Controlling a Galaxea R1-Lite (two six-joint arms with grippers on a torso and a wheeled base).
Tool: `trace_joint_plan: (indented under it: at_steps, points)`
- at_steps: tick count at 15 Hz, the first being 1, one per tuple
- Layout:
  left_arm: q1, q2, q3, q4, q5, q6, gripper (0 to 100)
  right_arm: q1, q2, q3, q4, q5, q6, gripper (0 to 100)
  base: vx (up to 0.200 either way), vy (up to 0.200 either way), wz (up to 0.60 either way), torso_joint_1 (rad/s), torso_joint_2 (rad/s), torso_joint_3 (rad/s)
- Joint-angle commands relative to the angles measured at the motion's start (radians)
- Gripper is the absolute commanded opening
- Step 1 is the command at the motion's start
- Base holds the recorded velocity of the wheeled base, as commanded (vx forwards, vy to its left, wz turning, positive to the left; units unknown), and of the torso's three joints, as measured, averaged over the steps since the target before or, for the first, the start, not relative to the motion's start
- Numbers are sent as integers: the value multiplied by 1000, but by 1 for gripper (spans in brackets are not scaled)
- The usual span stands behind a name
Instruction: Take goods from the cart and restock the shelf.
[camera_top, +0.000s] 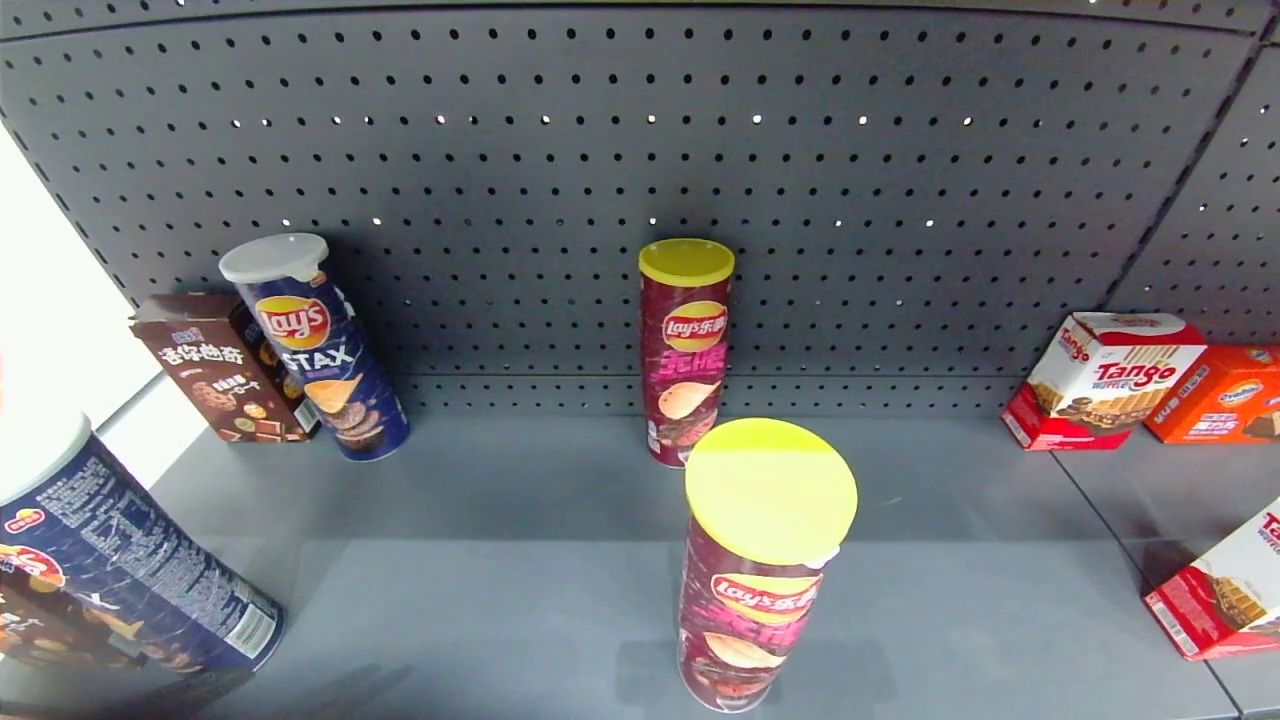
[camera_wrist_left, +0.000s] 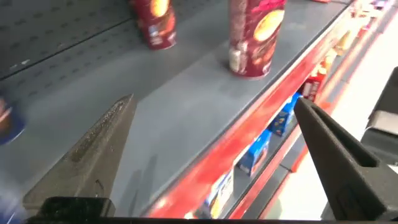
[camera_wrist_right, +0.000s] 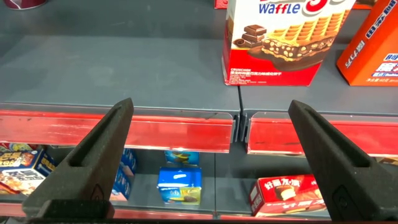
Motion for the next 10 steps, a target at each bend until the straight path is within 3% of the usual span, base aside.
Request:
trace_joint_plan:
  at_steps: [1, 4, 8, 10]
  points:
    - [112, -271, 0, 169, -3, 0, 100, 0, 0, 0, 0, 0, -1, 100, 0, 0, 0, 0, 0, 0]
    - [256, -413, 0, 307, -5, 1, 100, 0, 0, 0, 0, 0, -1, 100, 0, 0, 0, 0, 0, 0]
    - [459, -541, 0, 396, -5, 5, 100, 0, 0, 0, 0, 1, -1, 100, 0, 0, 0, 0, 0, 0]
    - [462, -542, 0, 407, -3, 6, 100, 0, 0, 0, 0, 0, -1, 100, 0, 0, 0, 0, 0, 0]
